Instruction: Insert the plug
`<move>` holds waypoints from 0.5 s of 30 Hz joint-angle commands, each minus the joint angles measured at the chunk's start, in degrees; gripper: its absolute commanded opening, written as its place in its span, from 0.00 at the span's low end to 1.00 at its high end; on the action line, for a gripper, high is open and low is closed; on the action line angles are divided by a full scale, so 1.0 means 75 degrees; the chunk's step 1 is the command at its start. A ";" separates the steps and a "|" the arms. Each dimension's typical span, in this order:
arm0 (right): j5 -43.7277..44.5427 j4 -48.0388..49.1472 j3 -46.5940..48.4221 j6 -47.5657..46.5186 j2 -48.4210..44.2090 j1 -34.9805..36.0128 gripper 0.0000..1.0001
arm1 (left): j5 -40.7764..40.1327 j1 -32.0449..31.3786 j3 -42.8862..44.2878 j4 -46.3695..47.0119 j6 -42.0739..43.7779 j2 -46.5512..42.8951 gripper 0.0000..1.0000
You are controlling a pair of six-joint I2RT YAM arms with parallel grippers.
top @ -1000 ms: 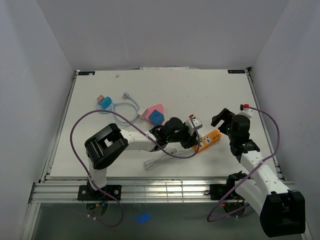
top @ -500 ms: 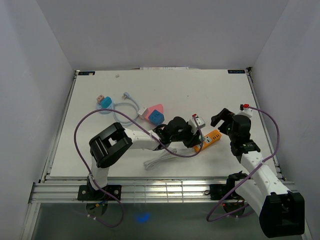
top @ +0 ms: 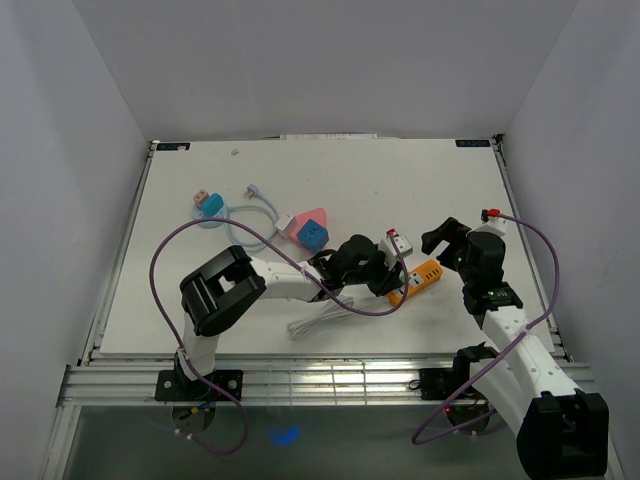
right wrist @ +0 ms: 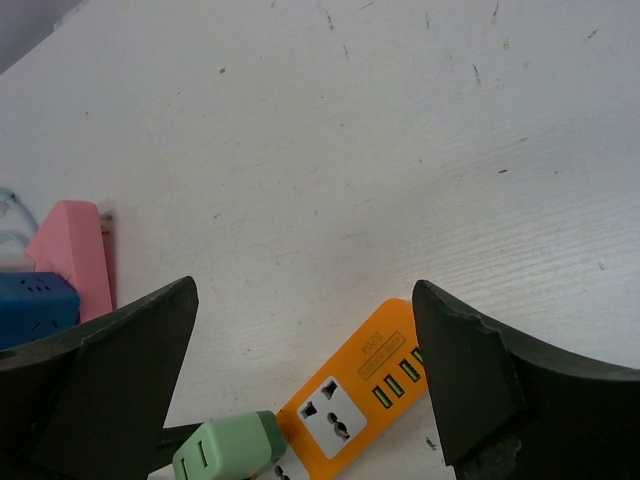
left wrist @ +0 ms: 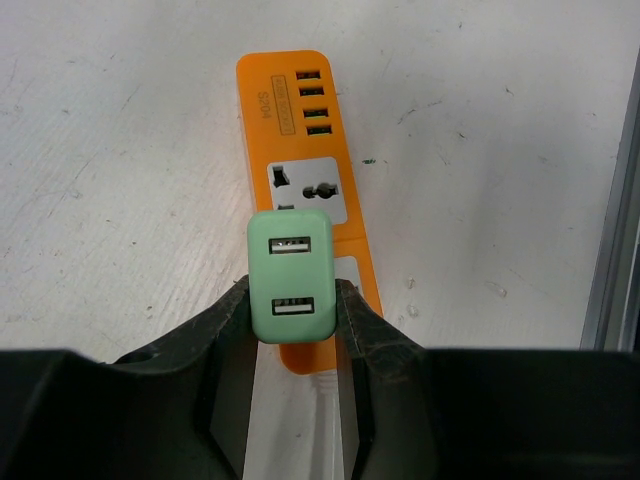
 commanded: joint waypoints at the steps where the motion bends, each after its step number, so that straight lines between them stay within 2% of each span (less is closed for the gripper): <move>1: -0.0100 0.0345 -0.0020 -0.0085 -0.0076 -0.0043 0.93 | -0.0011 -0.0046 0.0139 -0.0329 0.0093 -0.0436 0.00; 15: -0.0135 0.0345 -0.0067 -0.0073 -0.0029 -0.0125 0.93 | -0.0139 -0.0046 -0.0059 -0.0352 0.0128 -0.0904 0.00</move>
